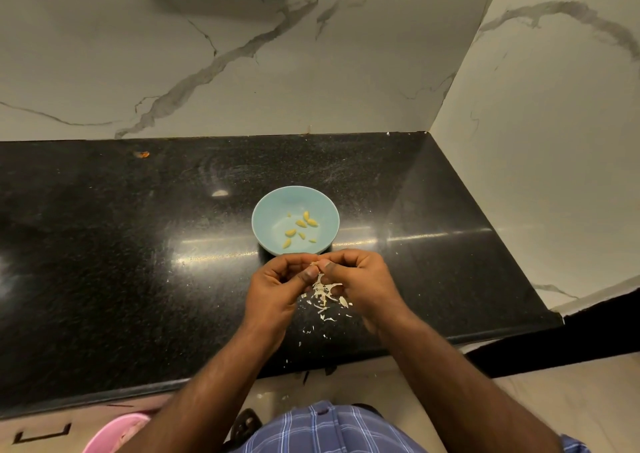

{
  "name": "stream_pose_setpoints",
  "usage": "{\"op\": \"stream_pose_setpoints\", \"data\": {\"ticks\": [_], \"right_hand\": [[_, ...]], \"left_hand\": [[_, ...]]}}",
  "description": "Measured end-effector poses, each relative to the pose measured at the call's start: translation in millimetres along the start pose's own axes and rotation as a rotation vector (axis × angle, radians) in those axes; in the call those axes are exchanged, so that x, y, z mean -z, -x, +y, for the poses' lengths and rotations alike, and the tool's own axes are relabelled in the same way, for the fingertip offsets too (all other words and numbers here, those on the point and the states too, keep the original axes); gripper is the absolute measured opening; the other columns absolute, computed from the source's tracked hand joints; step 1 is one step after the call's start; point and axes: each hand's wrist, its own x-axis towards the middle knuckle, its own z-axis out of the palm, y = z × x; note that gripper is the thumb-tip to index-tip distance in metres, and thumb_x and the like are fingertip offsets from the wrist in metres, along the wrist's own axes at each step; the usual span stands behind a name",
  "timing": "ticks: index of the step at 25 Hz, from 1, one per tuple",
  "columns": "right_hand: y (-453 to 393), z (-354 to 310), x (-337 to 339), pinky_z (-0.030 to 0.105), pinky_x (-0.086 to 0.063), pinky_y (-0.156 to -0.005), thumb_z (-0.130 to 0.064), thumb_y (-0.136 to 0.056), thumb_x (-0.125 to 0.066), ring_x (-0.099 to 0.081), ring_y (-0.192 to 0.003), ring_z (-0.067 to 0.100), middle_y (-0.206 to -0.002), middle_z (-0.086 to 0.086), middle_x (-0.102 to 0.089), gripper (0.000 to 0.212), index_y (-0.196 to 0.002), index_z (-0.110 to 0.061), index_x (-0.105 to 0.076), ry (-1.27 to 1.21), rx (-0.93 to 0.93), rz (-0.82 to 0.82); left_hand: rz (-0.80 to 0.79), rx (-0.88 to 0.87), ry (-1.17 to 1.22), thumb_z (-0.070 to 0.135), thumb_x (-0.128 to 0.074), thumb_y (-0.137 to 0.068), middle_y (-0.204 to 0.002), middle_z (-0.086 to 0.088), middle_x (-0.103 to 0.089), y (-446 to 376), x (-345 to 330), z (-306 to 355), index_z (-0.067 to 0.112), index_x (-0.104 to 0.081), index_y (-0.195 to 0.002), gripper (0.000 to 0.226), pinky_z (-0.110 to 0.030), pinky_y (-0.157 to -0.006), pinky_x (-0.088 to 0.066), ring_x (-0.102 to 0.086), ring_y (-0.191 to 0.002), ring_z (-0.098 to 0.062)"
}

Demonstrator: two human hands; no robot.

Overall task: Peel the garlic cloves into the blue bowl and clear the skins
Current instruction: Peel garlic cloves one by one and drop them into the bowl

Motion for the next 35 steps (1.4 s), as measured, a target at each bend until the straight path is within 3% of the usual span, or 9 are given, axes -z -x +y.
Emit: {"op": "stream_pose_setpoints", "data": {"ticks": [4,7,10,15,20,23,28,32,35], "right_hand": [[-1,0,6,0.018,-0.052,-0.064,-0.007,-0.088,-0.075,-0.071,-0.079,0.010,-0.091,0.005,-0.077,0.016,-0.104,-0.011,-0.075,0.059,0.104,0.104],[-2,-6,7,0.019,-0.051,-0.060,-0.009,-0.088,-0.076,-0.068,-0.071,0.011,-0.084,0.008,-0.075,0.014,-0.101,-0.011,-0.072,0.045,0.126,0.027],[-2,-6,5,0.020,-0.051,-0.060,-0.015,-0.086,-0.080,-0.071,-0.075,0.014,-0.086,0.013,-0.076,0.018,-0.101,-0.013,-0.071,0.083,0.096,-0.013],[-3,-10,8,0.024,-0.053,-0.061,0.001,-0.087,-0.074,-0.070,-0.073,0.018,-0.087,0.018,-0.075,0.018,-0.104,-0.004,-0.069,-0.076,-0.016,-0.070],[-4,-12,10,0.026,-0.053,-0.062,0.012,-0.083,-0.071,-0.070,-0.074,0.022,-0.087,0.018,-0.074,0.022,-0.100,-0.001,-0.068,-0.164,-0.118,-0.087],[-5,-12,11,0.029,-0.052,-0.062,0.011,-0.082,-0.070,-0.069,-0.076,0.022,-0.093,0.022,-0.073,0.023,-0.101,-0.003,-0.068,-0.096,-0.087,-0.076],[-7,-9,11,0.027,-0.052,-0.061,0.009,-0.081,-0.070,-0.067,-0.075,0.020,-0.086,0.014,-0.071,0.025,-0.101,-0.005,-0.067,0.001,0.023,-0.090],[-8,-8,13,0.031,-0.055,-0.066,0.009,-0.083,-0.068,-0.068,-0.076,0.018,-0.085,0.010,-0.073,0.023,-0.101,-0.005,-0.068,0.028,0.093,-0.090],[-8,-9,13,0.031,-0.056,-0.066,0.009,-0.082,-0.070,-0.068,-0.076,0.018,-0.083,0.011,-0.074,0.023,-0.100,-0.005,-0.068,0.045,0.130,-0.082]], "left_hand": [[0.017,-0.056,-0.129,-0.001,-0.078,-0.081,-0.091,-0.012,-0.078,-3,0,3,0.005,-0.075,-0.096,0.016,-0.037,-0.084,-0.060,-0.075,-0.090,-0.024],[0.006,-0.073,-0.190,-0.003,-0.079,-0.081,-0.096,-0.009,-0.079,-6,3,5,0.004,-0.074,-0.096,0.017,-0.043,-0.088,-0.061,-0.076,-0.096,-0.025],[-0.074,-0.120,-0.293,-0.001,-0.078,-0.083,-0.090,-0.008,-0.079,-6,4,6,0.011,-0.074,-0.095,0.018,-0.047,-0.087,-0.061,-0.077,-0.093,-0.026],[-0.069,-0.136,-0.366,0.006,-0.082,-0.081,-0.087,-0.005,-0.077,-9,9,5,0.026,-0.075,-0.088,0.022,-0.050,-0.085,-0.062,-0.076,-0.088,-0.024],[-0.073,-0.152,-0.380,0.007,-0.083,-0.079,-0.090,-0.005,-0.076,-12,12,3,0.027,-0.075,-0.088,0.024,-0.051,-0.085,-0.062,-0.074,-0.090,-0.024],[-0.093,-0.161,-0.399,0.004,-0.082,-0.080,-0.092,-0.005,-0.075,-11,12,2,0.024,-0.074,-0.090,0.024,-0.051,-0.084,-0.062,-0.073,-0.091,-0.024],[-0.123,-0.151,-0.387,0.003,-0.081,-0.080,-0.094,-0.003,-0.077,-12,9,6,0.020,-0.074,-0.094,0.023,-0.048,-0.086,-0.062,-0.074,-0.093,-0.022],[-0.139,-0.141,-0.328,0.007,-0.079,-0.081,-0.093,-0.003,-0.079,-12,8,10,0.029,-0.078,-0.091,0.023,-0.046,-0.087,-0.061,-0.075,-0.094,-0.022],[-0.134,-0.136,-0.320,0.002,-0.077,-0.083,-0.091,-0.004,-0.079,-12,8,10,0.021,-0.076,-0.092,0.020,-0.044,-0.088,-0.061,-0.076,-0.093,-0.022]]}}
